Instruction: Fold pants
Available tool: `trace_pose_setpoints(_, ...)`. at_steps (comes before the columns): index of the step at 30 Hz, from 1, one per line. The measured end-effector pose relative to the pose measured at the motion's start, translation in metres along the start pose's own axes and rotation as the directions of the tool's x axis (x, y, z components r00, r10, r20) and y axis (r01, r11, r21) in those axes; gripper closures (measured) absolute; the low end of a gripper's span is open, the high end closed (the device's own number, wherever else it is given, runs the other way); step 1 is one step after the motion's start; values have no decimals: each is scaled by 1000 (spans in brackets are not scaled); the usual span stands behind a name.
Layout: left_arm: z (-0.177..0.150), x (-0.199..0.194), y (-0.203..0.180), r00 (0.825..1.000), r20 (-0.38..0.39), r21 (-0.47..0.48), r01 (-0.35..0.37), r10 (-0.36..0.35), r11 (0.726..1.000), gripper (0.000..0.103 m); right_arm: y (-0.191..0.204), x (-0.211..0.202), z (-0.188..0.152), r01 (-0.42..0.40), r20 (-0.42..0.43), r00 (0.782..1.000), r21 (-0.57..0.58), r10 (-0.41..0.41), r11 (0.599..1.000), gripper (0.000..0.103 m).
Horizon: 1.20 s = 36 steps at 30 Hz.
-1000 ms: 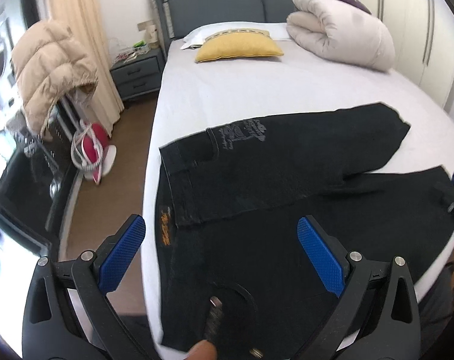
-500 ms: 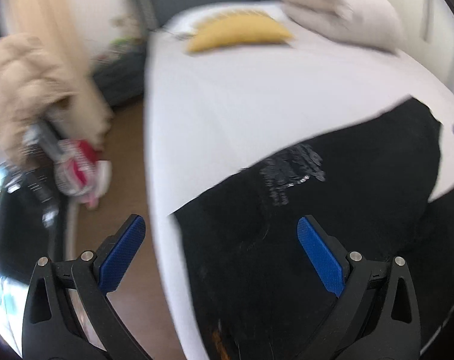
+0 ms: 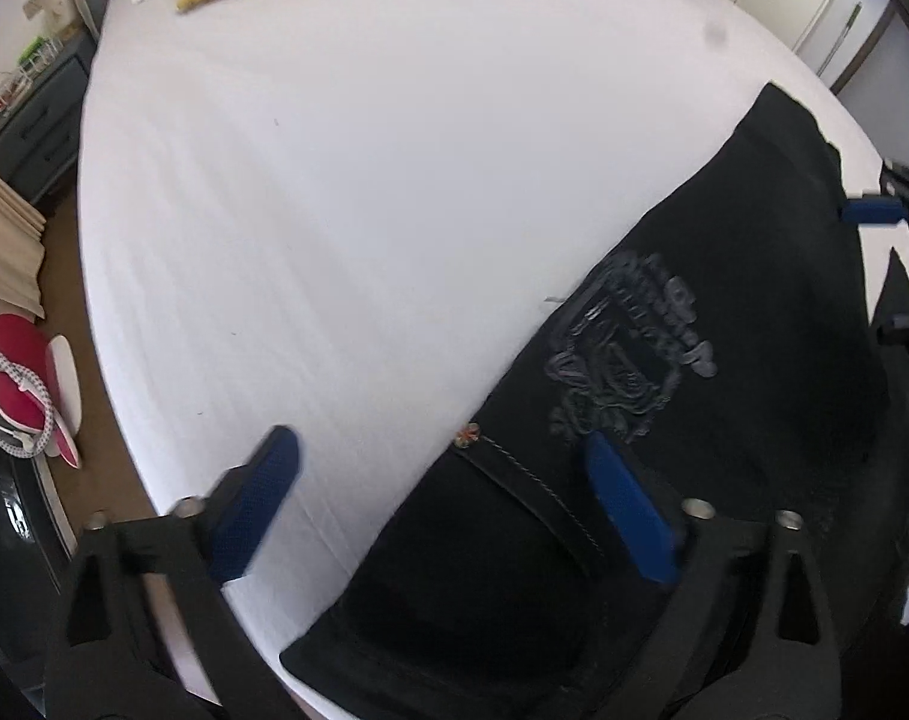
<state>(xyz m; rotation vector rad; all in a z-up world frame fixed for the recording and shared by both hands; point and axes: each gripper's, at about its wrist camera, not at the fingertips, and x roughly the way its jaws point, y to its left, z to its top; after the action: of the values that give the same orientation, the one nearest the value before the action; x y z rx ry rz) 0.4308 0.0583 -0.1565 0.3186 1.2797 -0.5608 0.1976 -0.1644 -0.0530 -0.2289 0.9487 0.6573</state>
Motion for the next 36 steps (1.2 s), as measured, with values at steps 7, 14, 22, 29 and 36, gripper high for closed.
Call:
trace_pose_setpoints(7, 6, 18, -11, 999, -37, 37, 11, -10, 999, 57, -18, 28, 24, -19, -33, 999, -43, 18, 999, 41)
trace_pose_setpoints(14, -1, 1, -30, 997, 72, 61, -45, 41, 997, 93, -9, 56, 43, -9, -123, 992, -171, -12, 985, 51)
trace_pose_setpoints(22, -39, -42, -61, 949, 262, 129, -213, 174, 968, 96, 1, 73, 63, -62, -205, 979, -293, 0, 954, 52)
trace_pose_setpoints(29, -73, -52, -77, 930, 320, 154, -237, 178, 959, 96, 2, 93, 75, -97, -279, 960, -340, -2, 935, 62)
trace_pose_setpoints(36, -78, -64, -75, 931, 327, 118, -210, 162, 970, 96, 6, 94, 74, -105, -274, 962, -326, 12, 939, 93)
